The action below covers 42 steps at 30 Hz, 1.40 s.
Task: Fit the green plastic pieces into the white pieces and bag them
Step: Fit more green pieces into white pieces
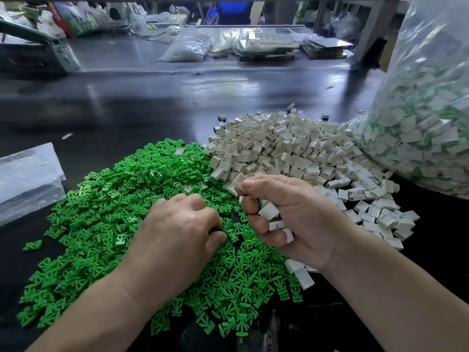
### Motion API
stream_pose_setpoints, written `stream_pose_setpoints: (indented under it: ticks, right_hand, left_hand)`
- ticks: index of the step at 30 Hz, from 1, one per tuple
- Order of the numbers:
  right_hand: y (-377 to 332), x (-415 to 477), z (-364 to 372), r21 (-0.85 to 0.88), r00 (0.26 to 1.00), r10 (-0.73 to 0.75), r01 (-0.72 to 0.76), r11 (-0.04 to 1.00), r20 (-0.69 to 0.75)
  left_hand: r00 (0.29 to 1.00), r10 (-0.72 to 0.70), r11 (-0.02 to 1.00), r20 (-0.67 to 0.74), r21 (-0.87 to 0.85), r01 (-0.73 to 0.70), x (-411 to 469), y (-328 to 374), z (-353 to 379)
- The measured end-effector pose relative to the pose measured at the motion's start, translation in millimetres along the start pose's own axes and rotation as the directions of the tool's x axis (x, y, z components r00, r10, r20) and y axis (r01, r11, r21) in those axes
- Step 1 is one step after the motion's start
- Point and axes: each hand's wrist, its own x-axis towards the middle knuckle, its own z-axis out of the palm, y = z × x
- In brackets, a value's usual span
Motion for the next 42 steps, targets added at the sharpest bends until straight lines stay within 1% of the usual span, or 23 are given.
stream_pose_setpoints:
  ticks: [5,7,8,9,10,11,12,13,14,15,16,20,24,32,35,37,42]
  right_hand:
    - [1,0,1,-0.037,1.0,-0.01,0.01,0.999,0.0]
    - [2,0,2,-0.074,1.0,-0.022,0.021,0.997,-0.011]
    - [1,0,2,-0.091,1.0,-0.029,0.027,0.996,-0.014]
    - [2,-1,3,-0.109,0.999,-0.036,0.034,0.993,-0.013]
    - [2,-1,3,-0.137,0.999,-0.045,0.043,0.99,-0.013]
    - [3,-1,3,-0.174,0.998,-0.055,0.051,0.983,-0.014]
    - [3,-2,4,-0.215,0.998,-0.064,0.059,0.975,-0.015]
    - [4,-2,5,-0.252,0.997,-0.072,0.067,0.965,-0.012]
    - [5,-3,6,-0.28,0.997,-0.08,0.076,0.957,-0.003]
    - [5,-3,7,-0.302,0.996,-0.087,0.086,0.949,0.012]
    - [5,-4,7,-0.322,0.995,-0.092,0.096,0.942,0.028]
    - [4,-5,7,-0.366,0.993,-0.102,0.114,0.924,0.052]
    - [3,-7,8,-0.431,0.989,-0.136,0.147,0.89,0.057]
    - [4,-11,9,-0.495,0.97,-0.236,0.234,0.837,0.059]
    - [1,-12,8,-0.531,0.974,-0.217,0.218,0.819,0.065]
    - [-1,-12,6,-0.564,0.979,-0.191,0.196,0.802,0.068]
    - [-1,-11,4,-0.708,0.984,-0.15,0.174,0.684,0.097]
  left_hand:
    - [0.998,-0.046,0.986,-0.046,-0.161,0.038,0,3,2]
    - [0.989,-0.131,0.938,-0.066,-0.332,0.102,-2,1,0]
    - [0.978,-0.196,0.879,-0.068,-0.455,0.144,-2,0,-3]
    - [0.964,-0.258,0.795,-0.062,-0.581,0.175,-1,-3,-4]
    - [0.95,-0.309,0.685,-0.041,-0.702,0.193,1,-4,-6]
    - [0.938,-0.345,0.543,-0.002,-0.816,0.198,3,-5,-8]
    - [0.929,-0.368,0.377,0.047,-0.905,0.195,4,-6,-8]
    - [0.921,-0.377,0.216,0.096,-0.958,0.188,5,-7,-8]
    - [0.918,-0.375,0.093,0.131,-0.98,0.178,6,-7,-7]
    - [0.918,-0.368,0.025,0.147,-0.985,0.168,7,-7,-6]
    - [0.92,-0.361,-0.001,0.15,-0.987,0.161,7,-7,-4]
    - [0.92,-0.368,0.002,0.132,-0.99,0.142,7,-7,0]
    - [0.93,-0.348,0.036,0.115,-0.99,0.136,5,-7,1]
    - [0.941,-0.295,0.011,0.163,-0.985,0.174,5,-4,-1]
    - [0.952,-0.241,-0.005,0.191,-0.981,0.196,4,-3,-3]
    - [0.955,-0.211,0.024,0.211,-0.975,0.22,3,-3,-6]
    - [0.959,-0.159,0.186,0.233,-0.947,0.261,2,-7,-10]
